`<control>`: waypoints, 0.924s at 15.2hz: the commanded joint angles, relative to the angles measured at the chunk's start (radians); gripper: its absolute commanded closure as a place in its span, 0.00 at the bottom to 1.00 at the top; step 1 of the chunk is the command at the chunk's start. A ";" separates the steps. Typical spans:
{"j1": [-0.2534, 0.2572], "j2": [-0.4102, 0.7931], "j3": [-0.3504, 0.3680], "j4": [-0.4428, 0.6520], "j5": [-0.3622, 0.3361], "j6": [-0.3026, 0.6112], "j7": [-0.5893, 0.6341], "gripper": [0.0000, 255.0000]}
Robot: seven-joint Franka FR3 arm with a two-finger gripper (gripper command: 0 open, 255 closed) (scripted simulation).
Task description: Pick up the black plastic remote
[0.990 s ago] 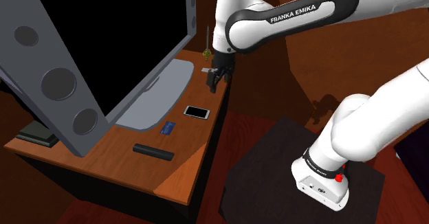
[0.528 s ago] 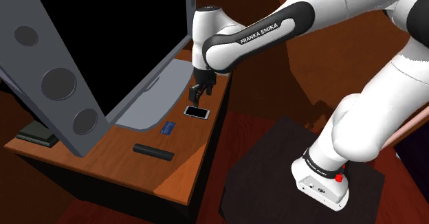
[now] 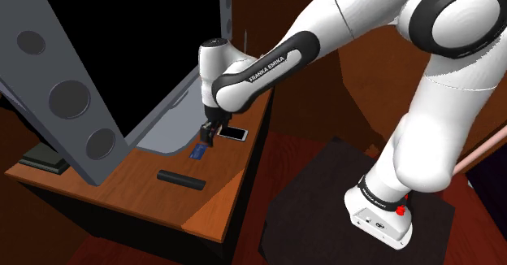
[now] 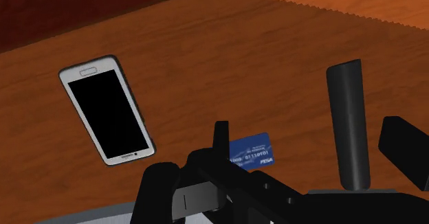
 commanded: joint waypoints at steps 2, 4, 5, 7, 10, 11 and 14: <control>0.027 0.108 0.007 0.068 -0.031 0.032 0.017 0.00; 0.049 0.178 0.009 0.122 -0.051 0.044 0.028 0.00; 0.061 0.213 0.010 0.150 -0.060 0.049 0.033 0.00; 0.085 0.284 0.010 0.210 -0.079 0.055 0.041 0.00; 0.123 0.390 0.008 0.307 -0.103 0.057 0.049 0.00; 0.136 0.425 0.007 0.342 -0.110 0.056 0.051 0.00; 0.167 0.508 0.005 0.428 -0.125 0.048 0.053 0.00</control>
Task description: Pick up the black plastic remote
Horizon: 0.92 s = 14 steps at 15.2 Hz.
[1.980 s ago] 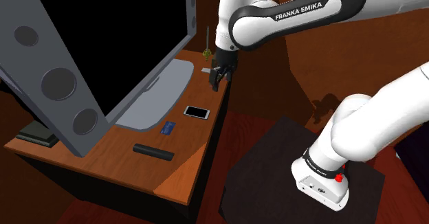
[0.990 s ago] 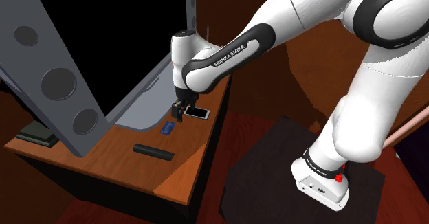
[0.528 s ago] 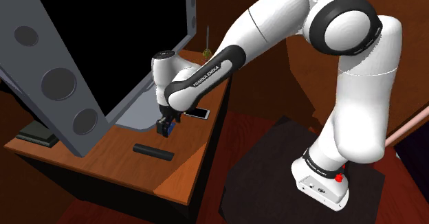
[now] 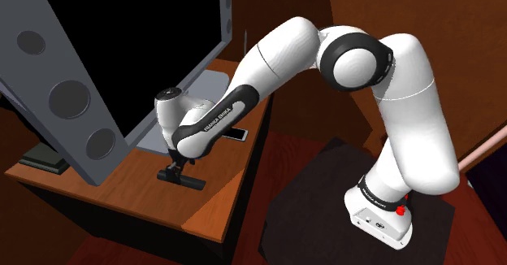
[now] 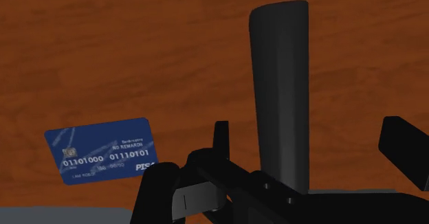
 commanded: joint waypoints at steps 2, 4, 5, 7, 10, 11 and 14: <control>0.008 0.043 -0.005 0.029 -0.008 0.013 -0.002 0.00; 0.012 0.063 -0.009 0.033 -0.012 0.029 -0.001 0.00; 0.013 0.073 -0.011 0.035 -0.014 0.036 -0.001 0.00; 0.017 0.099 -0.017 0.042 -0.019 0.056 0.001 0.00; 0.017 0.096 -0.016 0.038 -0.019 0.057 0.001 1.00; 0.018 0.097 -0.016 0.039 -0.019 0.057 0.001 1.00; 0.017 0.098 -0.017 0.039 -0.019 0.057 0.001 1.00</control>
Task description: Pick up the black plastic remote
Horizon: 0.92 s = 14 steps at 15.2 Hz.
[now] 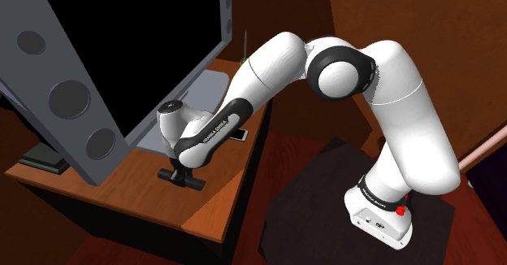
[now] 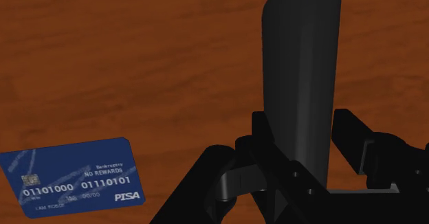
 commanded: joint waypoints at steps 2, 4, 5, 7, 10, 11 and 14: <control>0.002 0.003 0.000 0.001 0.000 0.000 0.001 1.00; 0.002 0.002 0.001 0.000 0.000 0.001 0.001 1.00; 0.001 0.004 0.000 0.002 0.000 0.000 -0.001 1.00; -0.003 -0.017 0.005 -0.004 0.004 -0.015 -0.002 1.00; -0.008 -0.048 0.011 -0.011 0.010 -0.039 -0.003 1.00; -0.009 -0.058 0.013 -0.013 0.012 -0.047 -0.004 1.00; -0.014 -0.087 0.019 -0.017 0.018 -0.072 -0.006 1.00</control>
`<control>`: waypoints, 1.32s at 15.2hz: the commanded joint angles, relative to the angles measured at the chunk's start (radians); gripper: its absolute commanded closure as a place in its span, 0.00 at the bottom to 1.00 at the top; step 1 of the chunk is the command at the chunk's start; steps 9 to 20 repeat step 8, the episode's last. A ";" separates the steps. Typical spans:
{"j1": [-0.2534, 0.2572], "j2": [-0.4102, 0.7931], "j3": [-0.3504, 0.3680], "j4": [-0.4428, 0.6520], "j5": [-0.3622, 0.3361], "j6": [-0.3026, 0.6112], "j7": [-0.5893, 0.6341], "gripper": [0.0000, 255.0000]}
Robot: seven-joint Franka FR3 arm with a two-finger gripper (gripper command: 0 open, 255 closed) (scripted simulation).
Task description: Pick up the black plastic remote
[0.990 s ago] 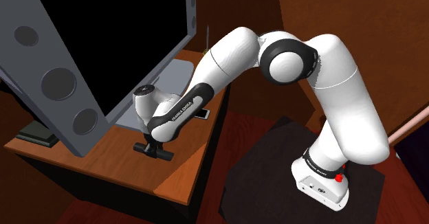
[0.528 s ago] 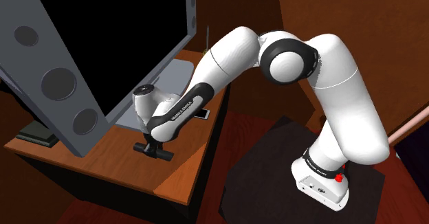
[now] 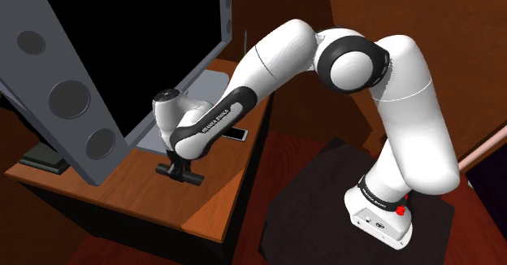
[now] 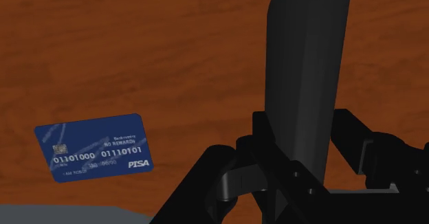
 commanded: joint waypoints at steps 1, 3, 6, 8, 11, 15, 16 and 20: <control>-0.005 -0.020 0.004 -0.003 0.005 -0.017 -0.004 1.00; -0.008 -0.039 0.008 -0.004 0.009 -0.035 -0.005 1.00; -0.012 -0.065 0.014 -0.004 0.016 -0.061 -0.007 1.00; -0.012 -0.067 0.014 -0.004 0.016 -0.063 -0.007 1.00; -0.012 -0.067 0.014 -0.004 0.016 -0.063 -0.007 1.00; -0.012 -0.067 0.014 -0.004 0.016 -0.063 -0.007 1.00; -0.012 -0.067 0.014 -0.004 0.016 -0.063 -0.007 1.00; -0.012 -0.067 0.014 -0.004 0.016 -0.063 -0.007 1.00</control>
